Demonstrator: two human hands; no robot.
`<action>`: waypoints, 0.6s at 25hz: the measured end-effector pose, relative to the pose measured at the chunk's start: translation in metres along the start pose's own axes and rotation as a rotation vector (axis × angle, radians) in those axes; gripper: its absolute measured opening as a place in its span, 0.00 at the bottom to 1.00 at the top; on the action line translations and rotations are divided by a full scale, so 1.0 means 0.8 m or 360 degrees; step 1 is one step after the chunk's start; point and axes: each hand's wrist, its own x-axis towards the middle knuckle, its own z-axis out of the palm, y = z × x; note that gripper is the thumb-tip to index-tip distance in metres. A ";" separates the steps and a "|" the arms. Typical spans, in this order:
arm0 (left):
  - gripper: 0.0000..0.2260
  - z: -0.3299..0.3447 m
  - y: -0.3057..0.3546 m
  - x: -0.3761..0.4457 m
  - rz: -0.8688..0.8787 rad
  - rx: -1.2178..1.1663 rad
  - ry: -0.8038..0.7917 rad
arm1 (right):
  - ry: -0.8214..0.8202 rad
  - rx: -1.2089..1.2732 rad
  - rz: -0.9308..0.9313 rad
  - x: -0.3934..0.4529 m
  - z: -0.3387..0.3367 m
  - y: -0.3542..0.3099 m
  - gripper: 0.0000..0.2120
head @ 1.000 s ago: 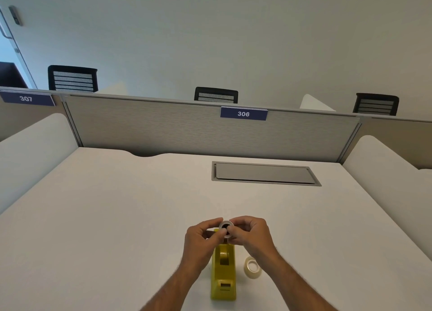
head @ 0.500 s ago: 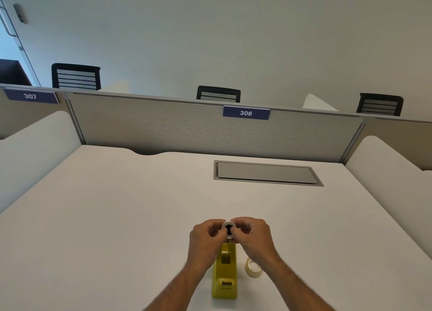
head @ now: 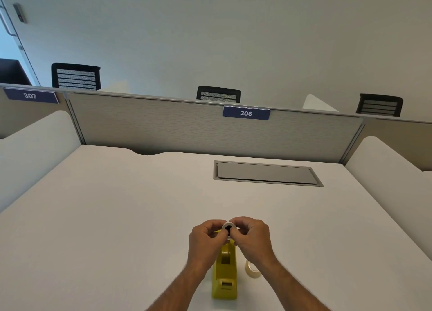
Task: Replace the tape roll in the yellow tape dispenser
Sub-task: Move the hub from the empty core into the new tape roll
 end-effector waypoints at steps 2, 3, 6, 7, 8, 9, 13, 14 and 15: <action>0.10 -0.007 0.000 0.001 -0.0040 -0.0154 -0.0100 | -0.0005 0.0028 0.0057 0.003 0.000 0.000 0.05; 0.13 -0.012 -0.001 0.003 -0.0039 -0.0196 -0.0162 | -0.0013 0.0053 0.0088 0.004 0.000 -0.001 0.06; 0.17 -0.022 -0.002 0.008 0.0028 -0.0133 -0.0289 | -0.0038 0.0180 0.0140 0.005 -0.001 0.000 0.06; 0.16 -0.024 -0.002 0.009 0.0066 -0.0091 -0.0299 | -0.0059 0.0227 0.0153 0.005 -0.001 -0.001 0.06; 0.16 -0.025 -0.001 0.009 0.0097 -0.0053 -0.0290 | -0.0092 0.0275 0.0163 0.004 0.000 -0.001 0.06; 0.15 -0.025 -0.001 0.010 0.0121 -0.0020 -0.0267 | -0.0125 0.0328 0.0171 0.004 0.000 -0.002 0.07; 0.14 -0.028 -0.004 0.012 0.0124 -0.0023 -0.0170 | -0.0078 0.0606 0.0284 0.005 -0.003 -0.003 0.06; 0.13 -0.028 -0.006 0.012 0.0099 -0.0063 -0.0147 | -0.0036 0.0665 0.0325 0.005 -0.005 -0.002 0.06; 0.12 -0.029 -0.007 0.012 0.0064 -0.0110 -0.0129 | 0.0007 0.0690 0.0363 0.006 -0.007 -0.003 0.06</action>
